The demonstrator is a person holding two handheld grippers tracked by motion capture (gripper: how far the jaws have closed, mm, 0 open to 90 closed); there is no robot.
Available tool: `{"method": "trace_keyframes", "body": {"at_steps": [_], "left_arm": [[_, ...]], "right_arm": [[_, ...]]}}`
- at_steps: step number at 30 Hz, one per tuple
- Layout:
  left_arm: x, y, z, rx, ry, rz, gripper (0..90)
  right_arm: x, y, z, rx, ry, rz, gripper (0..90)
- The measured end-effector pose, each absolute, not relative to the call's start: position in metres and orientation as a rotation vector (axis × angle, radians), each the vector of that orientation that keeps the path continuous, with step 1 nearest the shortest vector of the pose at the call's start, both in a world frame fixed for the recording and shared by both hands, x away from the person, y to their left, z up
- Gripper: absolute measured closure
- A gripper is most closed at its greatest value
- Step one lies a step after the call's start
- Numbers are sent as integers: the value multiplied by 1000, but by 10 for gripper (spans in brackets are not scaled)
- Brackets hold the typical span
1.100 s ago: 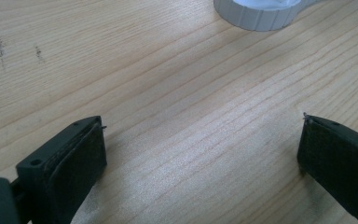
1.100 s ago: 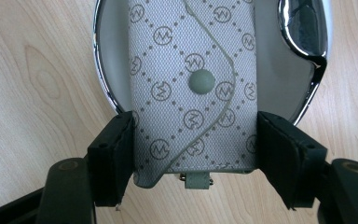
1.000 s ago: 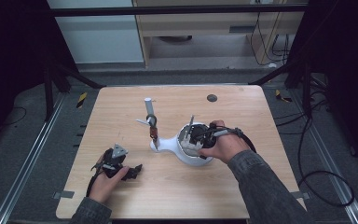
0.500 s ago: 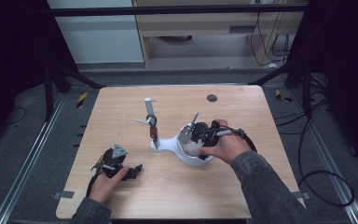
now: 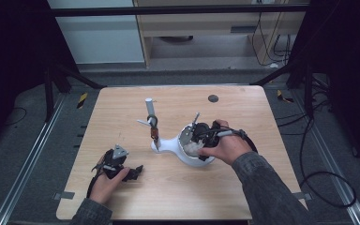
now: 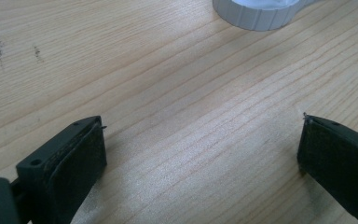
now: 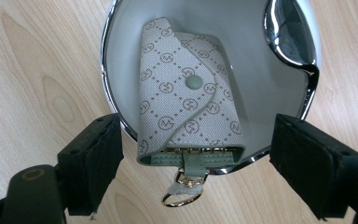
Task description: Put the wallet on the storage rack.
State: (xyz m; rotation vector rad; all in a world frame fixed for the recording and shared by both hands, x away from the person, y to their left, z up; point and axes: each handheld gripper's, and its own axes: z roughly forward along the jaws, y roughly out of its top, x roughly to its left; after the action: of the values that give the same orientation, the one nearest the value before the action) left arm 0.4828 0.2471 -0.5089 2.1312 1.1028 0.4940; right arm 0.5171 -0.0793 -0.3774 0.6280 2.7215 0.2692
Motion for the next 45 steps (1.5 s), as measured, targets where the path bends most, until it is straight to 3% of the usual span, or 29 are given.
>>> {"method": "trace_keyframes", "body": {"at_steps": [16,45], "left_arm": [[483,247,-509,2132,1102,494,6],[482,247,-509,2136,1104,492,4]], "right_arm": [[512,-83,-370,642,2704,363,56],[505,-137,-354,804,2586,649,60]]}}
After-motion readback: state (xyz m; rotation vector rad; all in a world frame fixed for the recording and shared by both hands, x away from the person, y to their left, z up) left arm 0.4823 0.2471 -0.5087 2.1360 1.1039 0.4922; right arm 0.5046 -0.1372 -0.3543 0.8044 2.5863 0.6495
